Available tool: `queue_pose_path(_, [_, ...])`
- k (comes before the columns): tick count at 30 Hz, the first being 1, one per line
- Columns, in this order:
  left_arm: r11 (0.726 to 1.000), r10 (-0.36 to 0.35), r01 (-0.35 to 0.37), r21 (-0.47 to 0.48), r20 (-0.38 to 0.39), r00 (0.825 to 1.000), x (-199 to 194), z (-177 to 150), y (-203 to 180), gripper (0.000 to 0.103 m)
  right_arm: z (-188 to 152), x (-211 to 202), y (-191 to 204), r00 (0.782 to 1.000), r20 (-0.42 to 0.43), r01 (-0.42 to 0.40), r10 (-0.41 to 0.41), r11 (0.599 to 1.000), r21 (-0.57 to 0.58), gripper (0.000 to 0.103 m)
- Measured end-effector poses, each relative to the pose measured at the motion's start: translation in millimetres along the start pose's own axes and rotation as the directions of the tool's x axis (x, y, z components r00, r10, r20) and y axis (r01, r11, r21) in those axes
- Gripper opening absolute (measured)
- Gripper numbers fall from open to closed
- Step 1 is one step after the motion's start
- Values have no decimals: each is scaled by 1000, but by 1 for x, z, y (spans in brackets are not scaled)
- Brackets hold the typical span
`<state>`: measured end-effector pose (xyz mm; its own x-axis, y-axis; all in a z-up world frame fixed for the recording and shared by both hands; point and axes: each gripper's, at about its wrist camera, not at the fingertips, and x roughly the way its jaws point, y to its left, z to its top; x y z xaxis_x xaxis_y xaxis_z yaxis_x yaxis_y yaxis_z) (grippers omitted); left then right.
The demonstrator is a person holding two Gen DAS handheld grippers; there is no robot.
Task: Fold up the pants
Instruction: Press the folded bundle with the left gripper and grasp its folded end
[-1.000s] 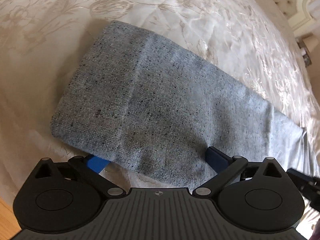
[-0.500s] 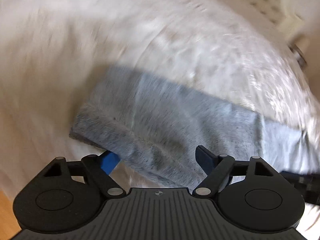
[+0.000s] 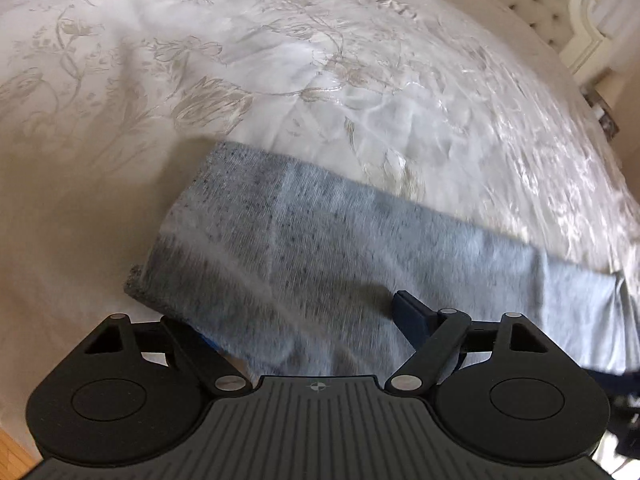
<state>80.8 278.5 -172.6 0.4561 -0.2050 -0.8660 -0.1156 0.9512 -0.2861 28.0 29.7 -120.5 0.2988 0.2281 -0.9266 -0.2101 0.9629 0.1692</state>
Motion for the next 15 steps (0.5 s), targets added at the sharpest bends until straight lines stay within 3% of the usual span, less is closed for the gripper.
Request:
queue_pose_path(2, [1000,2,-2,-11,-1,1000,1,6,0,75,0,4,-1,1000,-5,8,-8,1000,4,37])
queue_pose_path(4, [999,42,-41,-28,23,999,-3,9,-1,35,0,9,-2,1000,-6,13,-13,1000,12,36])
queue_pose_path(6, [998,39,-37,-57,37,999,-8,11,2,23,1,13,-5,999,3,43,-43,999,25,30])
queue_pose_path(8, [996,22,-18,-90,50,999,-16,12,7,21,4,16,-11,998,13,58,-59,996,68,10])
queue_pose_path(15, [999,45,-45,-1,98,994,-35,13,-12,20,30,43,-34,993,40,106,-111,987,120,10])
